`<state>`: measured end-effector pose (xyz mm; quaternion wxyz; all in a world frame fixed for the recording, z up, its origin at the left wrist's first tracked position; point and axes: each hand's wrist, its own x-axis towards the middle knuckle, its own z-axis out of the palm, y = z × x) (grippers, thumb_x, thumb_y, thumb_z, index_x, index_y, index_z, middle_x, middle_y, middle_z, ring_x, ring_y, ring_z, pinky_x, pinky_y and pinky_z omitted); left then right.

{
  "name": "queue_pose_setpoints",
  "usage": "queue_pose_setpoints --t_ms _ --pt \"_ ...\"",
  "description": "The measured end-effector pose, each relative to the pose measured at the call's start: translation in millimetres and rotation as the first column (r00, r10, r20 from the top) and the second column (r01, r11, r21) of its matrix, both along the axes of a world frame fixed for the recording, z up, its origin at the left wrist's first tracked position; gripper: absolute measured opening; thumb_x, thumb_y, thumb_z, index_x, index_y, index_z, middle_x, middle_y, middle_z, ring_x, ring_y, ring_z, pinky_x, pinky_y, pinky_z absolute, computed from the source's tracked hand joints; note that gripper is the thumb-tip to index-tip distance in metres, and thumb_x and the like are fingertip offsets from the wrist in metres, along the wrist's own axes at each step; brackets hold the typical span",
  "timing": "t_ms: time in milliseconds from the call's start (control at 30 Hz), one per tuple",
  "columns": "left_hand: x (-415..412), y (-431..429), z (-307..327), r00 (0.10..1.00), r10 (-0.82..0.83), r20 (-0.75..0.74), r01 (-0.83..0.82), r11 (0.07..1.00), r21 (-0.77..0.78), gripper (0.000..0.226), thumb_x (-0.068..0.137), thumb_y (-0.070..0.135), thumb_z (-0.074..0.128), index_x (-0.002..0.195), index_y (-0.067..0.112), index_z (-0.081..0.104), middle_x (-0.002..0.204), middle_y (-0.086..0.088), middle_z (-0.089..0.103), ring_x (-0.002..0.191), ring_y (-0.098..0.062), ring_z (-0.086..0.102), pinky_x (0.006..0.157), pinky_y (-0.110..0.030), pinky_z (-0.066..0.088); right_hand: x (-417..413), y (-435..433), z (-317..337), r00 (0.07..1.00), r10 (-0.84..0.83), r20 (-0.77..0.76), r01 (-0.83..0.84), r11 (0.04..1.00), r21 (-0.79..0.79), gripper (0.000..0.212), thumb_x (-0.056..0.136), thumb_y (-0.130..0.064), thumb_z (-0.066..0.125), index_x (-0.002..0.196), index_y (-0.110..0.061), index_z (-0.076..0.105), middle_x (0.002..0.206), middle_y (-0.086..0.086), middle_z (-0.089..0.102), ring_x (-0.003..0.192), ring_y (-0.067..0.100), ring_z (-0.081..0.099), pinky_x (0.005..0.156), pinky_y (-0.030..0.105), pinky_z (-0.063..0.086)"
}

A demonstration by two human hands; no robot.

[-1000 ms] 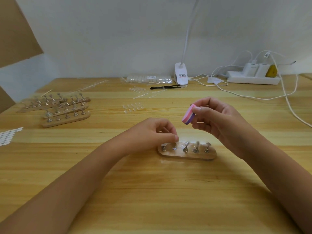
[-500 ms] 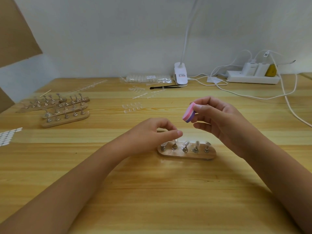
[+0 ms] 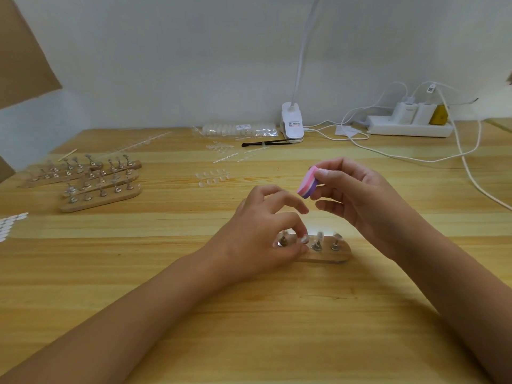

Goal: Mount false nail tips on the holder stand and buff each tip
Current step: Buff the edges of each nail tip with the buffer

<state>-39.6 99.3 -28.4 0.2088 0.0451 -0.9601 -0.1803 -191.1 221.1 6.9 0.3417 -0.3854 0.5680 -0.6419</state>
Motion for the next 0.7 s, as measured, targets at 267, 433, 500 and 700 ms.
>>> queue_pose_setpoints --t_ms 267,433,500,700 --pt "2 -3 11 0.909 -0.099 -0.405 0.025 0.983 -0.183 0.008 0.086 0.018 0.074 0.088 0.012 0.070 0.093 0.006 0.073 0.093 -0.014 0.067 0.087 -0.038 0.050 -8 -2 2 0.962 -0.007 0.273 0.052 0.986 -0.155 0.013 0.085 -0.029 0.064 0.087 -0.019 0.072 0.082 -0.004 0.067 0.071 0.007 0.061 0.064 0.018 0.052" --pt "4 -2 13 0.947 0.139 -0.289 -0.014 0.919 0.395 0.008 0.091 0.020 0.070 0.092 0.023 0.063 0.086 0.012 0.068 0.086 -0.004 0.065 0.082 -0.022 0.050 -17 0 1 0.858 -0.011 0.513 0.130 0.972 -0.197 0.009 0.079 -0.025 0.069 0.084 -0.018 0.070 0.084 -0.001 0.062 0.070 0.009 0.056 0.062 0.019 0.050" --pt "2 -3 15 0.961 0.162 -0.226 0.002 0.809 0.588 0.006 0.091 0.021 0.071 0.091 0.025 0.067 0.088 0.010 0.070 0.085 -0.003 0.065 0.083 -0.027 0.052 -16 -1 0 0.872 0.011 0.489 0.082 0.982 -0.168 0.011 0.074 -0.027 0.072 0.080 -0.019 0.071 0.083 -0.002 0.061 0.071 0.009 0.055 0.062 0.018 0.050" --pt "0 -4 21 0.975 0.169 -0.143 0.063 0.408 0.911 0.024 0.083 0.044 0.073 0.099 0.026 0.074 0.101 0.004 0.077 0.099 -0.005 0.069 0.077 -0.012 0.050 -13 -2 -2 0.914 0.035 0.404 0.011 0.994 -0.111 0.008 0.073 -0.030 0.071 0.075 -0.023 0.075 0.079 -0.005 0.064 0.070 0.008 0.056 0.063 0.018 0.051"
